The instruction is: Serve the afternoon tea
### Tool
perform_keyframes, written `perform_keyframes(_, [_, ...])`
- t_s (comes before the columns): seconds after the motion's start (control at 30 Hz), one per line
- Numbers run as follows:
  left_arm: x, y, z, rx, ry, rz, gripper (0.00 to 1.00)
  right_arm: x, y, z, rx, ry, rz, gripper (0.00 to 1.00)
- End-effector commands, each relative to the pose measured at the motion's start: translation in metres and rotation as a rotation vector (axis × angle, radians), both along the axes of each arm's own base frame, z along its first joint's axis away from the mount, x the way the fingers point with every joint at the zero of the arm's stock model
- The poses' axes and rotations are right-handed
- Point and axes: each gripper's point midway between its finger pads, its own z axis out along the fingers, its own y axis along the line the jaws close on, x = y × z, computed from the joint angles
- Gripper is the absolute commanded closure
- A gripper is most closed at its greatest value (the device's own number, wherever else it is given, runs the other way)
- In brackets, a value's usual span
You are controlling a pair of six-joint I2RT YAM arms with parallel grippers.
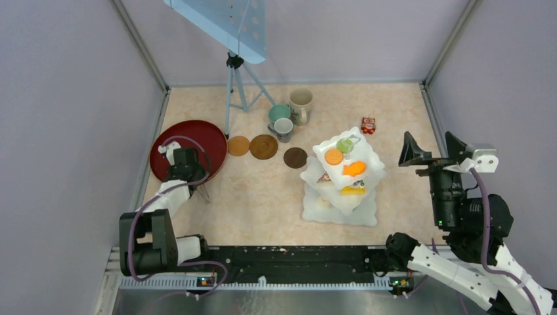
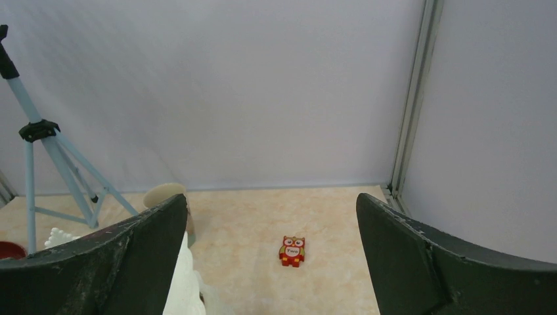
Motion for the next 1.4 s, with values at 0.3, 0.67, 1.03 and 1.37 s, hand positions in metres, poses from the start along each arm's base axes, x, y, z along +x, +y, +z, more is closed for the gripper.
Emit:
perform_keyframes(0.3, [0.014, -0.007, 0.051, -0.058, -0.033, -0.019, 0.02, -0.004, 0.004, -0.001, 0.006, 0.01, 0.045, 0.02])
perform_keyframes(0.67, [0.046, -0.124, 0.148, -0.316, -0.337, -0.532, 0.07, -0.005, 0.004, 0.0, 0.007, 0.011, 0.059, 0.02])
perform_keyframes(1.03, [0.068, -0.31, 0.094, -0.575, -0.278, -0.895, 0.43, -0.006, 0.007, 0.007, 0.04, 0.02, 0.086, 0.02])
perform_keyframes(1.37, [0.078, -0.387, 0.039, -0.507, -0.145, -0.957, 0.58, -0.009, 0.0, 0.009, 0.059, 0.038, 0.074, 0.02])
